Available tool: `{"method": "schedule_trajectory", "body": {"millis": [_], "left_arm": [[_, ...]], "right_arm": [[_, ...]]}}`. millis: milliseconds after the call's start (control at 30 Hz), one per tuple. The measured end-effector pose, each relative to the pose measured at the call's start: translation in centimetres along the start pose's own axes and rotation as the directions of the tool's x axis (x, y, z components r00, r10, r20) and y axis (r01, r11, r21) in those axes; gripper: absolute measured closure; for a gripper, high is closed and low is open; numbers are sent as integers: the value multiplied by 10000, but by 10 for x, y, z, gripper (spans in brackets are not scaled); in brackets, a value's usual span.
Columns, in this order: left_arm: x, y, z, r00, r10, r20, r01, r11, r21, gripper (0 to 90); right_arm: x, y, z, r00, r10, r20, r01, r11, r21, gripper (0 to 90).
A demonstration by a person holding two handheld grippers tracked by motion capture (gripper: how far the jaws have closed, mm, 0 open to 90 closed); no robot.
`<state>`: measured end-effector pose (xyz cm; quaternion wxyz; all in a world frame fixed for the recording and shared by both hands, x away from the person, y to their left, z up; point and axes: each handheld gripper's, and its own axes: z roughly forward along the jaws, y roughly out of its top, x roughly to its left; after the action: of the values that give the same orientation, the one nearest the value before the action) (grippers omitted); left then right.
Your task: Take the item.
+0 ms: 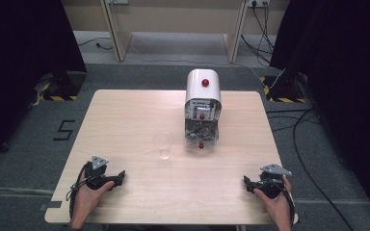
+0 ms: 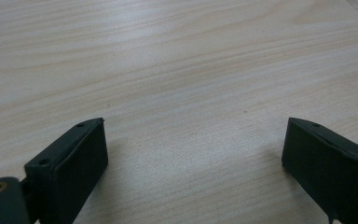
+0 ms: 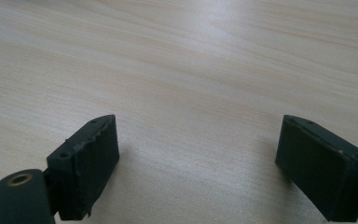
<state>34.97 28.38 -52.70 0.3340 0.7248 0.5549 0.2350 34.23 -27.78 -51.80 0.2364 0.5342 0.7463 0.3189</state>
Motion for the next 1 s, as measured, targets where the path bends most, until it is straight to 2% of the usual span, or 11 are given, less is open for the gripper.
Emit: {"method": "schedule_trajectory", "body": {"millis": [233,433,500,533,600,800,1000], "left_arm": [[1,0,-1,10000,-14,-41,14,10000,9,62],[1,-1,-1,9999,-46,-94,47,10000,12,61],[1,-1,-2,9999,-65,-105,65,10000,8,61],[1,-2,-2,9999,-71,-118,71,10000,12,62],[2,-2,-3,9999,-46,-119,46,10000,39,62],[3,-4,-5,9998,-112,-169,113,9999,9,62],[2,-4,-4,9998,-99,-188,100,9999,19,57]], "right_arm": [[0,0,0,10000,-1,-22,1,10000,-8,140],[0,1,0,9998,191,14,-191,9998,-33,174],[0,1,-1,9993,314,-215,-319,9993,-218,239],[0,1,-1,9980,453,-430,-468,9983,-360,244],[0,3,-1,9972,516,-540,-542,9974,-467,235],[11,17,-3,9967,107,-803,-193,9941,-1063,250],[20,28,-3,9942,-129,-1065,-12,9913,-1316,265]]}}
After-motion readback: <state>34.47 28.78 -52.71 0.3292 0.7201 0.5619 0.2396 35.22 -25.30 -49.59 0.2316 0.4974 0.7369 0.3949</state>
